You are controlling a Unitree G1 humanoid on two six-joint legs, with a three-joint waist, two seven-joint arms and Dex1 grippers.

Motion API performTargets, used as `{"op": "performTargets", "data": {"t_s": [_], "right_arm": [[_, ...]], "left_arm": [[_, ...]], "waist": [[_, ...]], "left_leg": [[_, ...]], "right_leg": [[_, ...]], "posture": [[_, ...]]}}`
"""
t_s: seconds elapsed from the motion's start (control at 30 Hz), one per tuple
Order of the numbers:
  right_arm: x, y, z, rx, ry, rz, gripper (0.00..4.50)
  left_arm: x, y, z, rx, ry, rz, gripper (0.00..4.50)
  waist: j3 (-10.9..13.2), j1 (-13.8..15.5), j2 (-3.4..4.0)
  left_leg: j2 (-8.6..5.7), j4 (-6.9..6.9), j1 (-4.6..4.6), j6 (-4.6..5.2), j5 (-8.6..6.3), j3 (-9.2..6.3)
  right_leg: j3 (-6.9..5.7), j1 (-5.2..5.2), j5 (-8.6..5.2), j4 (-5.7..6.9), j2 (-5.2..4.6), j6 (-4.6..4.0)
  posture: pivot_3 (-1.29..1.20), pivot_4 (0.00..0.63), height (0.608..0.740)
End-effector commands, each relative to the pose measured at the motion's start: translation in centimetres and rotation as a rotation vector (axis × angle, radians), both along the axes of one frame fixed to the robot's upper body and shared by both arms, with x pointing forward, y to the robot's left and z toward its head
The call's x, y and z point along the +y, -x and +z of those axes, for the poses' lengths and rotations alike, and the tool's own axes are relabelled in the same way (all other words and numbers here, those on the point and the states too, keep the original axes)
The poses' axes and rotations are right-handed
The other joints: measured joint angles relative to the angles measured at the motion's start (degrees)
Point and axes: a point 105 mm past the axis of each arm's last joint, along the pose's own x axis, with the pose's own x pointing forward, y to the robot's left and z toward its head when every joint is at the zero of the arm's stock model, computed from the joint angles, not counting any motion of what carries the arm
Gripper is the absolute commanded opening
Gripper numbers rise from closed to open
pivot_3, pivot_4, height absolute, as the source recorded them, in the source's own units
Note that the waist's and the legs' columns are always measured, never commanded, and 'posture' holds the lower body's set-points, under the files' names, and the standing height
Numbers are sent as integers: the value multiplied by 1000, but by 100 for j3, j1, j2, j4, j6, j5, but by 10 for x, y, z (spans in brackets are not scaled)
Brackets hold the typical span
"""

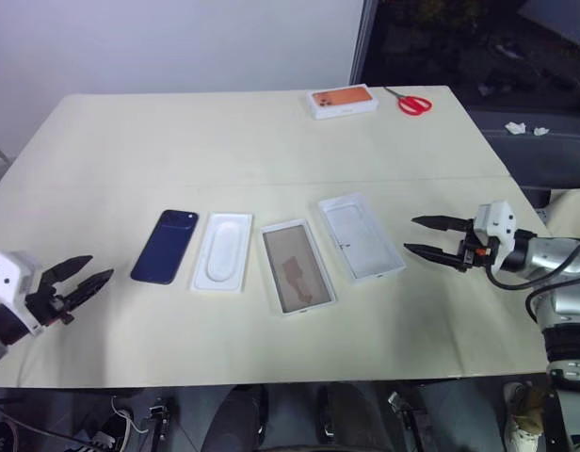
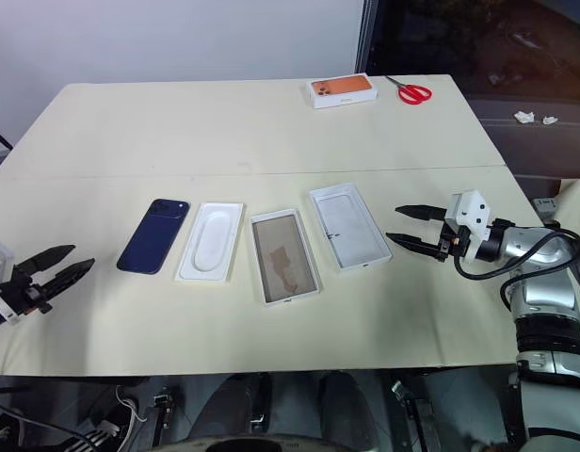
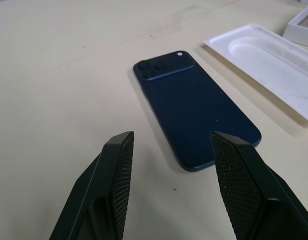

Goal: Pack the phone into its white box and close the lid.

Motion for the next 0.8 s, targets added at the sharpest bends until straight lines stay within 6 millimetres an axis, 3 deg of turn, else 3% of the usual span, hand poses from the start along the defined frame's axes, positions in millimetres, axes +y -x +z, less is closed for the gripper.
{"op": "performTargets", "data": {"t_s": [0.03, 0.8], "right_arm": [[-5, -2, 6, -23, -2, -24, 2725], [-1, -3, 2, -6, -1, -17, 2725]], "left_arm": [[5, -2, 12, -31, -25, 24, 2542], [0, -9, 18, -40, 35, 9, 2542]], "waist": [[0, -1, 0], [0, -2, 0]], "left_leg": [[0, 0, 0, 0, 0, 0], [0, 0, 0, 0, 0, 0]], "right_leg": [[0, 0, 0, 0, 0, 0], [0, 0, 0, 0, 0, 0]], "posture": [[0, 150, 740], [0, 150, 740]]}}
